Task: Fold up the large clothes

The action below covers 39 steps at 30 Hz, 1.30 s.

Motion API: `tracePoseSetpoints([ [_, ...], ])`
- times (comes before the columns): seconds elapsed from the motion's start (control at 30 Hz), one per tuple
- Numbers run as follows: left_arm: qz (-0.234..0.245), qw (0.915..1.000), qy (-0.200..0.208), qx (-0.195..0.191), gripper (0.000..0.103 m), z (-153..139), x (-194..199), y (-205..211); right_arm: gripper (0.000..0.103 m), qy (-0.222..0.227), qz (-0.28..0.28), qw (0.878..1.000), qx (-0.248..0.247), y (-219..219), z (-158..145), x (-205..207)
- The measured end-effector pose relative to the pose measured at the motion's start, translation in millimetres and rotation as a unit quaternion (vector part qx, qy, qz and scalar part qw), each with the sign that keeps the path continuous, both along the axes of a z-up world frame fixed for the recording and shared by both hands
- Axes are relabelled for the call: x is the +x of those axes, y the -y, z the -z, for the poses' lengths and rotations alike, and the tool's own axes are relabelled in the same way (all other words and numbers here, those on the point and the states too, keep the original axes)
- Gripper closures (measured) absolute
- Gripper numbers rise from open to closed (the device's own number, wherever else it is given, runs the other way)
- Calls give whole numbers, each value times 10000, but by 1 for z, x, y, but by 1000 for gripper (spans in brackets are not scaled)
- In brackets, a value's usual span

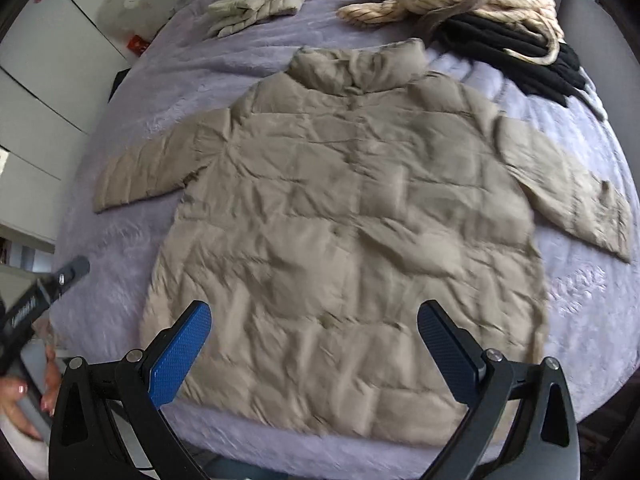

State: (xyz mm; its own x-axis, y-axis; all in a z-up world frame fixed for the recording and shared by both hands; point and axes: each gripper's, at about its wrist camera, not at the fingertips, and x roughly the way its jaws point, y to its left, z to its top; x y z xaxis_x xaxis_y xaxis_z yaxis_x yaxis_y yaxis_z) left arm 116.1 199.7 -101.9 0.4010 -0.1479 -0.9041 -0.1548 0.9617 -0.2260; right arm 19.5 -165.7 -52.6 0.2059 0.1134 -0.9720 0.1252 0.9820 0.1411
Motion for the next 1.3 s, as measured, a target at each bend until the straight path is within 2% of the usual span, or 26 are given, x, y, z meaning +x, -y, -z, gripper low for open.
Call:
tracePoseSetpoints([
  [0.1, -343, 9989, 19, -322, 0, 33, 46, -48, 0, -68, 13, 10000, 11, -31, 24, 32],
  [0.23, -847, 9931, -4, -805, 0, 89, 104, -107, 0, -108, -114, 9999, 64, -64, 56, 67],
  [0.37, -1264, 9867, -174, -1008, 0, 140, 147, -148, 0, -111, -255, 9995, 128, -89, 84, 97],
  [0.53, -1625, 9790, -174, -1220, 0, 178, 178, -176, 1, 85, -443, 9984, 353, -111, 108, 134],
  [0.6, -1713, 9777, -91, -1212, 0, 184, 187, -180, 9, 182, -512, 9972, 522, -119, 115, 147],
  [0.63, -1733, 9778, -33, -1176, 3, 184, 192, -181, 18, 208, -548, 9963, 631, -122, 120, 154],
  [0.67, -1743, 9783, 24, -1119, 11, 185, 197, -181, 31, 213, -571, 9954, 734, -126, 124, 160],
  [0.7, -1720, 9800, 78, -995, 43, 184, 201, -181, 42, 215, -591, 9945, 843, -129, 128, 166],
  [0.73, -1604, 9823, 105, -957, 76, 184, 207, -181, 71, 210, -609, 9931, 977, -132, 135, 175],
  [0.77, -1490, 9820, 192, -1144, 94, 184, 211, -185, 89, 183, -610, 9927, 1020, -135, 140, 180],
  [0.8, -1387, 9779, 308, -1532, 99, 182, 213, -189, 90, 167, -604, 9924, 1060, -138, 144, 184],
  [0.83, -1386, 9762, 400, -1621, 99, 176, 214, -191, 90, 215, -608, 9913, 1143, -140, 148, 191],
  [0.93, -1103, 9796, 717, -1516, 99, 153, 213, -188, 90, 417, -685, 9905, 1119, -152, 154, 200],
  [1.0, -941, 9787, 916, -1575, 99, 135, 214, -186, 90, 450, -688, 9886, 1265, -159, 165, 209],
  [1.17, -374, 9743, 1458, -1676, 99, 81, 220, -161, 90, 152, -546, 9881, 1430, -174, 205, 218],
  [1.3, 192, 9689, 1684, -1803, 99, 48, 217, -123, 90, 69, -396, 9875, 1525, -172, 227, 220],
])
